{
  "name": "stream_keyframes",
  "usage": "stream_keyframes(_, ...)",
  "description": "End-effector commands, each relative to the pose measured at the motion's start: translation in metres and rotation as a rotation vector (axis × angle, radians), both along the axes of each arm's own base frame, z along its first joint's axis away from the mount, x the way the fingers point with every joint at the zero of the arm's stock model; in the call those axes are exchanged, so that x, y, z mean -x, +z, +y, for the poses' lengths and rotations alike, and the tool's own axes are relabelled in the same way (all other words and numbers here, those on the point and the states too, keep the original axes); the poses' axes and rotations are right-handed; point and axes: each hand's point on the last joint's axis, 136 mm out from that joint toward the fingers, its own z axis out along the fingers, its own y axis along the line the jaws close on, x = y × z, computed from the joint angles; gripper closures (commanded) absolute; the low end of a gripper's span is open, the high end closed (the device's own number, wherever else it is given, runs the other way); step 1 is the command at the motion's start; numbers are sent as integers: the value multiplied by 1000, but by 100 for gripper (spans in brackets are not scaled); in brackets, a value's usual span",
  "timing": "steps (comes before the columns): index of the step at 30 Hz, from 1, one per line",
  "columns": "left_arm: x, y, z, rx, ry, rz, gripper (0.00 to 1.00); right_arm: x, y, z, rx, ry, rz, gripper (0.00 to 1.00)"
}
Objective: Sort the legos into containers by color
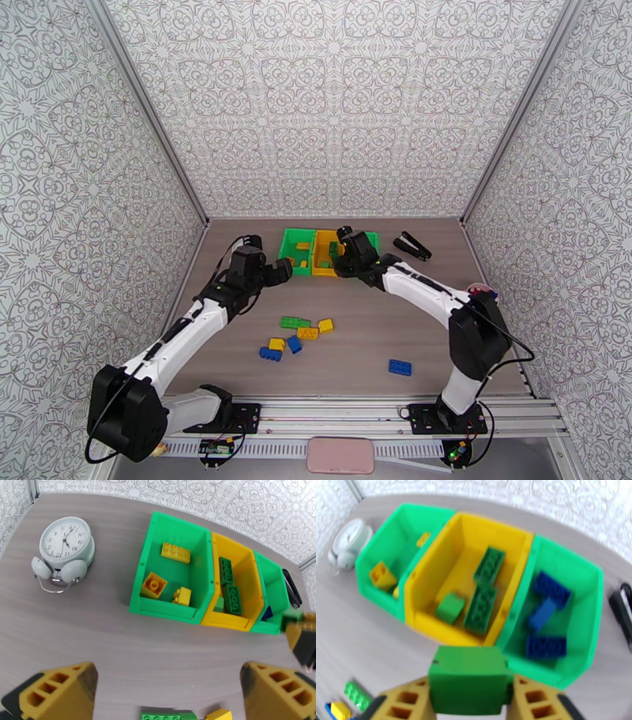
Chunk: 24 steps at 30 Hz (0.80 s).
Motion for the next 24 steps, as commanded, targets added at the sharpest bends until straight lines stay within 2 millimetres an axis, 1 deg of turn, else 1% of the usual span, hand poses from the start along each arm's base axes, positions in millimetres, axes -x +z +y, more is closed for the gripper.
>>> stream_keyframes(1,12,-3,-3,-5,-40,4,0,-33,3,8,16,16,-47,60)
stream_keyframes(5,16,-4,-5,-3,-64,-6,0,-59,-5,22,52,49,-64,60)
stream_keyframes(7,17,-4,-6,-3,-68,-5,0,-70,-15,29,64,60,-59,60)
stream_keyframes(10,18,-5,-5,-5,-66,5,0,-80,-23,36,72,69,-47,58)
stream_keyframes(12,20,-7,-4,-3,-58,20,0,-82,-18,38,68,76,-49,53)
stream_keyframes(14,21,-9,-3,-1,-44,40,0,-80,-8,39,52,85,-61,44)
stream_keyframes(17,26,-16,-1,-13,-35,85,1,-71,9,37,37,107,-84,28)
stream_keyframes(19,30,-21,-2,-20,-38,112,0,-62,20,34,30,119,-104,21)
stream_keyframes(22,35,-27,-6,-33,-62,139,0,-41,29,28,6,163,-128,12)
stream_keyframes(24,39,-30,-11,-35,-97,143,0,-18,32,26,-17,237,-153,10)
